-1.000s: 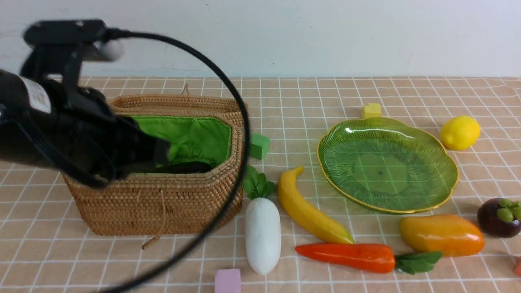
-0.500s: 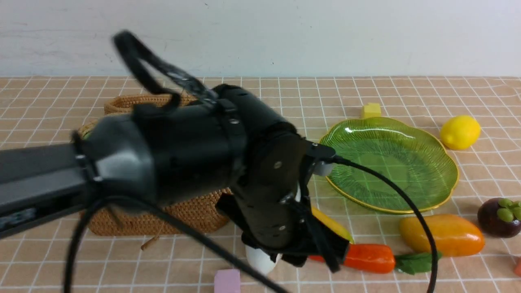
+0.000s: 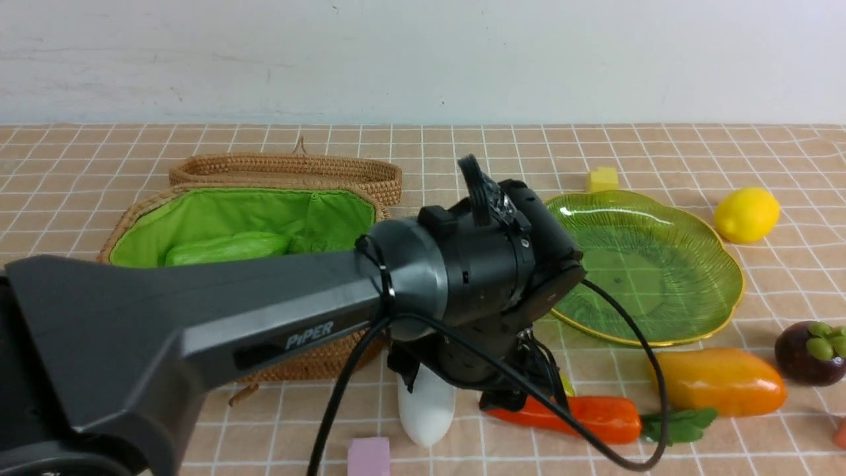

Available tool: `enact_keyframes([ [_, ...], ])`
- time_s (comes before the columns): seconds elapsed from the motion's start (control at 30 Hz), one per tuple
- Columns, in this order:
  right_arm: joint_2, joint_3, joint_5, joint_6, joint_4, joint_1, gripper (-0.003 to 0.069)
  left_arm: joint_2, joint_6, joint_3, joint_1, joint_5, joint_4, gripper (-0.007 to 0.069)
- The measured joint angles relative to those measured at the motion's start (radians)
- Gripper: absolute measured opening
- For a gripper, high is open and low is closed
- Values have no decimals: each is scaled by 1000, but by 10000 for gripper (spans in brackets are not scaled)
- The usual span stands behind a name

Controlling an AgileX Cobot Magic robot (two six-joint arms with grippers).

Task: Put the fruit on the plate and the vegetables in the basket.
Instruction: Take a daikon with your left arm and place it on the basket on the left.

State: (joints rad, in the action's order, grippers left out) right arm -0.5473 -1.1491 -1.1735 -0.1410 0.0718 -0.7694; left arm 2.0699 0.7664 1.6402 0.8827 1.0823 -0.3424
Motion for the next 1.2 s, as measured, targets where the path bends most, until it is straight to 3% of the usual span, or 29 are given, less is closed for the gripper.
enact_keyframes([
  [0.3,0,0,-9,34,0,0,161,90,21,4,0,-8,-47,560],
  [0.47,0,0,-10,35,0,0,161,91,45,4,0,-15,-50,474],
  [0.8,0,0,-11,53,-27,0,161,52,46,7,2,62,-29,474],
  [0.9,0,0,-10,53,-28,0,161,-4,0,8,15,64,-15,474],
  [1.07,0,0,16,54,-27,0,161,-186,-188,10,65,75,-12,474],
  [1.17,0,0,34,56,-26,0,161,-302,-401,14,43,90,-60,474],
  [1.2,0,0,36,56,-26,0,161,-351,-537,14,12,98,-78,474],
])
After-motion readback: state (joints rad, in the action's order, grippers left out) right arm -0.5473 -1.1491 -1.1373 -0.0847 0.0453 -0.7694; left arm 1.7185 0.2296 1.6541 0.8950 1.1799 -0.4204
